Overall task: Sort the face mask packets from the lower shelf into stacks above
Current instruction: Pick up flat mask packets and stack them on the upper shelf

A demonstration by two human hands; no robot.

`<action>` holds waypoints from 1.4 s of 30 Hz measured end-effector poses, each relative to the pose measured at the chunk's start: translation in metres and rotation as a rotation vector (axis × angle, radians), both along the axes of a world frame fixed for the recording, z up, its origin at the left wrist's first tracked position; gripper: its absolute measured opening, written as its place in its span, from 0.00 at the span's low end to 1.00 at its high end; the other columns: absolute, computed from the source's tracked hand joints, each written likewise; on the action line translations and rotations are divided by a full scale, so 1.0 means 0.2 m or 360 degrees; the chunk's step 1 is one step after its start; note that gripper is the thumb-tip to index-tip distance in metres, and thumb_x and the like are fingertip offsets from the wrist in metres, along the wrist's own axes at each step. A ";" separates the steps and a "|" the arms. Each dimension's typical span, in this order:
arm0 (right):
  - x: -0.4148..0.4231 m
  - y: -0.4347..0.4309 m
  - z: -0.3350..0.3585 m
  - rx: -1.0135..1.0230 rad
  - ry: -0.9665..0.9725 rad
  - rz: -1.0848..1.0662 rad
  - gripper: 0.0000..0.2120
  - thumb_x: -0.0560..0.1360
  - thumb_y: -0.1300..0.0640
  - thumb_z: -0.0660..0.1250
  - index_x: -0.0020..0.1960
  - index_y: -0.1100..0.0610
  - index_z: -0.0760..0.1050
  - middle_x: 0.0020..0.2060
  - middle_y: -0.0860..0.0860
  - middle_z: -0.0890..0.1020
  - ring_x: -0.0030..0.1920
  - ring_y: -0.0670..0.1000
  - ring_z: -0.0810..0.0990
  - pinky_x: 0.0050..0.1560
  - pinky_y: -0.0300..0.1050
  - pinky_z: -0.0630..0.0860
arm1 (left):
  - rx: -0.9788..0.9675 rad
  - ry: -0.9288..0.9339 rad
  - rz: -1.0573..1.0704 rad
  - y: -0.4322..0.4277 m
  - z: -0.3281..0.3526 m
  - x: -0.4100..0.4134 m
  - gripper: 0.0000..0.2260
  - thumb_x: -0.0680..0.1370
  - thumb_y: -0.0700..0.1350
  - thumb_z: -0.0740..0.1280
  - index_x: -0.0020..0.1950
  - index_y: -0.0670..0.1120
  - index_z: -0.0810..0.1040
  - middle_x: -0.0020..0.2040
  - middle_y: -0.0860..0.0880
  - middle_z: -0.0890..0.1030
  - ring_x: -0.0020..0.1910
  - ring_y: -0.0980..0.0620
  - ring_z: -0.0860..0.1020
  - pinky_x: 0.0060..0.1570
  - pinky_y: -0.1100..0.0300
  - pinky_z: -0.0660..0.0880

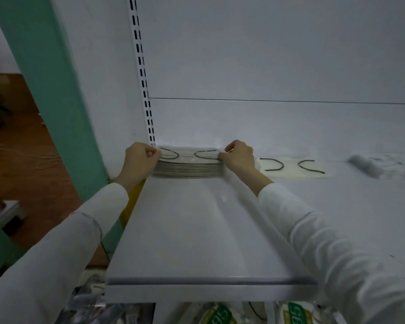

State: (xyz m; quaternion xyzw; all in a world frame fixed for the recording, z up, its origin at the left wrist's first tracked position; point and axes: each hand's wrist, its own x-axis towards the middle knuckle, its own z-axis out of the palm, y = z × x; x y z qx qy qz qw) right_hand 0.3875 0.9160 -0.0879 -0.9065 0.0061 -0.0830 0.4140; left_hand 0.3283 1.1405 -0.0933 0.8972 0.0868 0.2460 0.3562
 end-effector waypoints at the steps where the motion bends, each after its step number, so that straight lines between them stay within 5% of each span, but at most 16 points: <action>1: 0.00 0.00 -0.01 -0.0047 -0.0013 0.0014 0.12 0.72 0.55 0.67 0.55 0.57 0.75 0.53 0.54 0.79 0.48 0.53 0.75 0.44 0.43 0.68 | 0.0050 0.0031 -0.0045 0.00 -0.01 0.00 0.11 0.78 0.43 0.66 0.54 0.38 0.82 0.53 0.40 0.82 0.53 0.45 0.78 0.51 0.65 0.66; 4: 0.00 -0.01 -0.01 -0.0127 -0.0051 0.0051 0.18 0.74 0.53 0.66 0.60 0.58 0.71 0.56 0.55 0.77 0.57 0.56 0.75 0.49 0.46 0.71 | 0.0171 0.0163 -0.0068 0.03 -0.03 0.00 0.17 0.78 0.53 0.64 0.62 0.46 0.78 0.65 0.39 0.73 0.67 0.40 0.66 0.65 0.54 0.60; 7: -0.04 -0.05 0.02 -0.0245 -0.0200 0.0072 0.24 0.75 0.52 0.65 0.68 0.59 0.63 0.63 0.58 0.73 0.63 0.59 0.71 0.57 0.51 0.70 | 0.0243 0.0079 0.0027 0.02 -0.02 -0.05 0.18 0.78 0.51 0.64 0.67 0.51 0.72 0.70 0.41 0.64 0.71 0.42 0.56 0.69 0.48 0.55; 15: -0.30 -0.21 0.14 -0.0768 -0.0650 0.0463 0.19 0.76 0.56 0.62 0.66 0.58 0.69 0.61 0.55 0.76 0.61 0.57 0.74 0.57 0.51 0.73 | 0.0549 -0.0184 -0.0303 -0.20 0.15 -0.32 0.09 0.74 0.40 0.68 0.53 0.43 0.79 0.50 0.44 0.77 0.54 0.47 0.68 0.46 0.62 0.60; 22: -0.76 -0.46 0.11 -0.0696 -0.0901 0.0783 0.14 0.72 0.57 0.61 0.56 0.58 0.75 0.50 0.53 0.82 0.51 0.56 0.79 0.52 0.55 0.77 | 0.0567 -0.0256 -0.0376 -0.64 0.15 -0.70 0.09 0.72 0.40 0.66 0.51 0.43 0.80 0.43 0.47 0.77 0.42 0.50 0.72 0.43 0.63 0.65; 26: -1.14 -0.70 0.02 -0.0472 -0.1040 0.0951 0.14 0.71 0.58 0.59 0.54 0.58 0.76 0.44 0.50 0.83 0.44 0.50 0.81 0.47 0.52 0.78 | 0.0111 -0.0420 -0.0481 -0.87 0.07 -1.04 0.07 0.70 0.39 0.66 0.47 0.42 0.79 0.33 0.54 0.72 0.32 0.60 0.69 0.36 0.67 0.66; 29: -1.39 -0.90 -0.14 -0.0568 -0.1099 0.1155 0.14 0.73 0.57 0.58 0.54 0.59 0.76 0.40 0.51 0.82 0.37 0.51 0.79 0.38 0.53 0.78 | -0.0127 -0.0424 -0.0635 -1.00 -0.13 -1.30 0.05 0.71 0.38 0.66 0.45 0.42 0.79 0.32 0.50 0.73 0.32 0.55 0.70 0.36 0.65 0.69; 35: -1.54 -1.07 -0.62 -0.0960 -0.0968 0.1519 0.14 0.73 0.57 0.57 0.49 0.59 0.80 0.35 0.52 0.82 0.30 0.55 0.79 0.25 0.44 0.75 | -0.0347 0.0177 -0.0768 -1.00 -0.74 -1.55 0.05 0.73 0.40 0.67 0.47 0.48 0.78 0.39 0.48 0.78 0.38 0.46 0.76 0.38 0.61 0.73; 37: -1.51 -1.06 -0.81 -0.0919 -0.0733 0.1482 0.16 0.72 0.56 0.55 0.50 0.58 0.80 0.36 0.52 0.83 0.32 0.55 0.80 0.28 0.45 0.76 | -0.0335 0.0563 -0.0665 -0.92 -0.96 -1.57 0.07 0.75 0.38 0.68 0.48 0.49 0.78 0.42 0.50 0.79 0.44 0.50 0.78 0.41 0.69 0.72; 42: -1.37 -0.91 -1.25 -0.0726 -0.0125 0.1055 0.12 0.73 0.60 0.60 0.51 0.57 0.81 0.37 0.56 0.84 0.36 0.59 0.81 0.34 0.46 0.76 | -0.0130 0.1163 -0.0224 -0.65 -1.42 -1.54 0.08 0.77 0.40 0.65 0.55 0.43 0.79 0.57 0.44 0.80 0.56 0.47 0.77 0.50 0.64 0.69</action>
